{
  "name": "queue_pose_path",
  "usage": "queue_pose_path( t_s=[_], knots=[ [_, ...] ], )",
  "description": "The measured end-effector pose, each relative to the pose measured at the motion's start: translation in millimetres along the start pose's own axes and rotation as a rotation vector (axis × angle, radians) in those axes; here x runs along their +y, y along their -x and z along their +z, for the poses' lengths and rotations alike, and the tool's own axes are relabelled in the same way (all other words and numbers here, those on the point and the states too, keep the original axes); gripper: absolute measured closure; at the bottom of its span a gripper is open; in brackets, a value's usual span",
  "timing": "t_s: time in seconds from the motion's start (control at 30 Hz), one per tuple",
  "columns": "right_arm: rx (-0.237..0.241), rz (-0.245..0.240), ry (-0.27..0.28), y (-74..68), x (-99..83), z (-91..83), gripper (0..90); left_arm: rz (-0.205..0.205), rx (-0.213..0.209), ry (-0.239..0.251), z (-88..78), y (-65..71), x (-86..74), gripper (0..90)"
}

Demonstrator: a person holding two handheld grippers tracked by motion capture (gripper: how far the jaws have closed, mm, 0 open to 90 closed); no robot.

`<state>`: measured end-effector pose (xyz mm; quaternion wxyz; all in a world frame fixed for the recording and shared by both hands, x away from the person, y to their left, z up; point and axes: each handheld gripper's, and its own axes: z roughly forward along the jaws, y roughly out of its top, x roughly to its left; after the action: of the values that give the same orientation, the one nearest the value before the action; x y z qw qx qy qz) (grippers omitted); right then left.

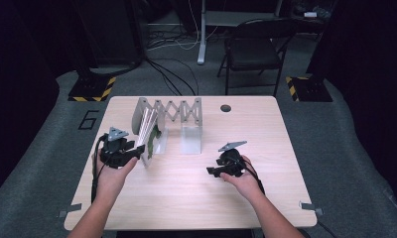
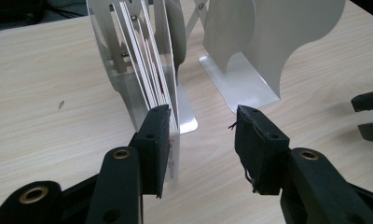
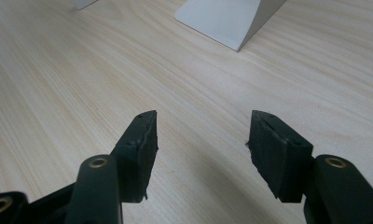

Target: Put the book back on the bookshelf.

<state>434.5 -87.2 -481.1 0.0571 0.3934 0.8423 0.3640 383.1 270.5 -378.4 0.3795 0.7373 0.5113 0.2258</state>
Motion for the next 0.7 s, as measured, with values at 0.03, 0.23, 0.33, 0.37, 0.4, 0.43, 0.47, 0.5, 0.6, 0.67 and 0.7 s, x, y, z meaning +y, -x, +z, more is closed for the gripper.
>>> queue_pose_path(
  t_s=[0.03, 0.23, 0.33, 0.37, 0.4, 0.43, 0.47, 0.5, 0.6, 0.67, 0.7],
  knots=[
    [0.002, -0.001, -0.001, 0.5, 0.0, -0.1, 42.1, -0.005, -0.002, 0.001, -0.8, 0.3, -1.8, 55.7],
    [0.004, -0.009, 0.001, 0.8, 0.0, -1.1, 42.1, -0.005, -0.016, 0.001, -5.2, 2.4, -19.0, 55.7],
    [0.000, -0.010, 0.006, 1.4, -0.1, -0.5, 42.1, -0.011, -0.030, -0.003, -8.1, 4.0, -26.0, 55.7],
    [0.000, 0.000, 0.002, 0.5, 0.0, -1.0, 42.2, -0.011, -0.032, -0.001, -8.3, 5.1, -28.8, 55.7],
    [0.003, -0.002, -0.001, 0.4, 0.1, -1.3, 42.1, -0.006, -0.033, -0.004, -8.5, 6.0, -31.6, 55.5],
    [0.004, -0.003, 0.002, 0.1, 0.2, -1.3, 42.1, -0.002, -0.034, -0.009, -8.8, 6.8, -34.2, 55.5],
    [0.004, -0.002, 0.002, 0.0, 0.2, -1.2, 42.1, 0.003, -0.031, -0.010, -8.9, 7.4, -36.2, 55.5],
    [0.000, -0.006, 0.001, 0.3, 0.1, -1.1, 42.1, 0.007, -0.023, -0.008, -9.5, 8.6, -39.8, 55.5],
    [0.003, -0.004, -0.001, 0.6, 0.0, -1.5, 42.1, 0.015, -0.021, -0.019, -11.0, 10.4, -47.6, 55.5],
    [0.003, -0.013, 0.007, 1.5, 0.1, -1.0, 42.1, 0.017, -0.023, -0.022, -10.9, 11.2, -52.2, 55.5],
    [0.003, -0.013, 0.007, 1.6, 0.1, -0.9, 42.1, 0.019, -0.024, -0.027, -11.4, 11.3, -54.1, 55.5]
  ],
)
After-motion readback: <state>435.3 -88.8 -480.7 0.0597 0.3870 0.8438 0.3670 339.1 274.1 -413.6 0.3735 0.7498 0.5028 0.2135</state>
